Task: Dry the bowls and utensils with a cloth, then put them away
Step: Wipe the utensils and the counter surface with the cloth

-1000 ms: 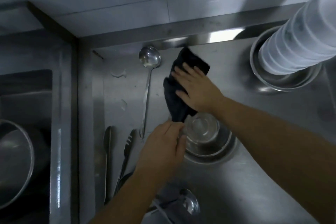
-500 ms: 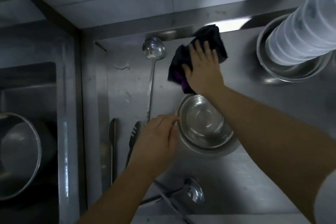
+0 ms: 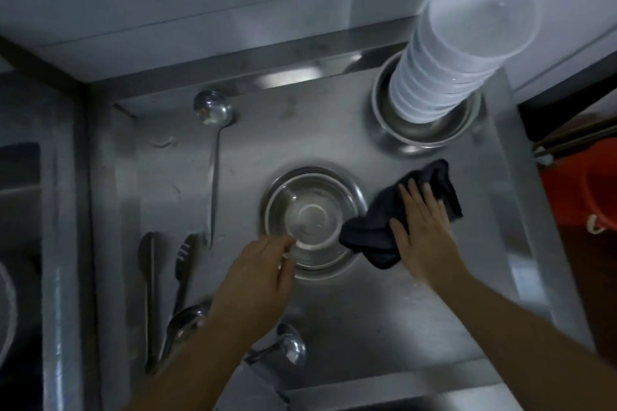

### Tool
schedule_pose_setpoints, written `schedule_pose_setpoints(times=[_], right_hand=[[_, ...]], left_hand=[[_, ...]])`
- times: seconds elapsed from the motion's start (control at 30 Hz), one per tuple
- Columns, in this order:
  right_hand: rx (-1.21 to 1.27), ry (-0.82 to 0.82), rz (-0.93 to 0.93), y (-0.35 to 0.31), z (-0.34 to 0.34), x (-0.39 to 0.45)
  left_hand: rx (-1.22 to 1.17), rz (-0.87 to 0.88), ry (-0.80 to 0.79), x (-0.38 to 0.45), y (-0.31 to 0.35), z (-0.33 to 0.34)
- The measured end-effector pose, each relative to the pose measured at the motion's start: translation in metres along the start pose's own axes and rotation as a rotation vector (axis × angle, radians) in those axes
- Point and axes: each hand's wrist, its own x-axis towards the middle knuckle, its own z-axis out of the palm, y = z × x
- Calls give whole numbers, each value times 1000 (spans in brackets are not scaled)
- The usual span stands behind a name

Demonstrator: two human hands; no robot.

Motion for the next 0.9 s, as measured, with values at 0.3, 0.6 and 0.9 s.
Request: schedule_pose_setpoints(times=[0.3,0.6,0.9], right_hand=[[-28,9,305,66,-13,-101],[-188,35,152,74,-22,-57],[-200,57,151,69,-22,-15]], left_hand=[[-681,-433,-30,131,109,38],[-1024,-495,69,234,159,49],[-1115,-581,202,242,171,56]])
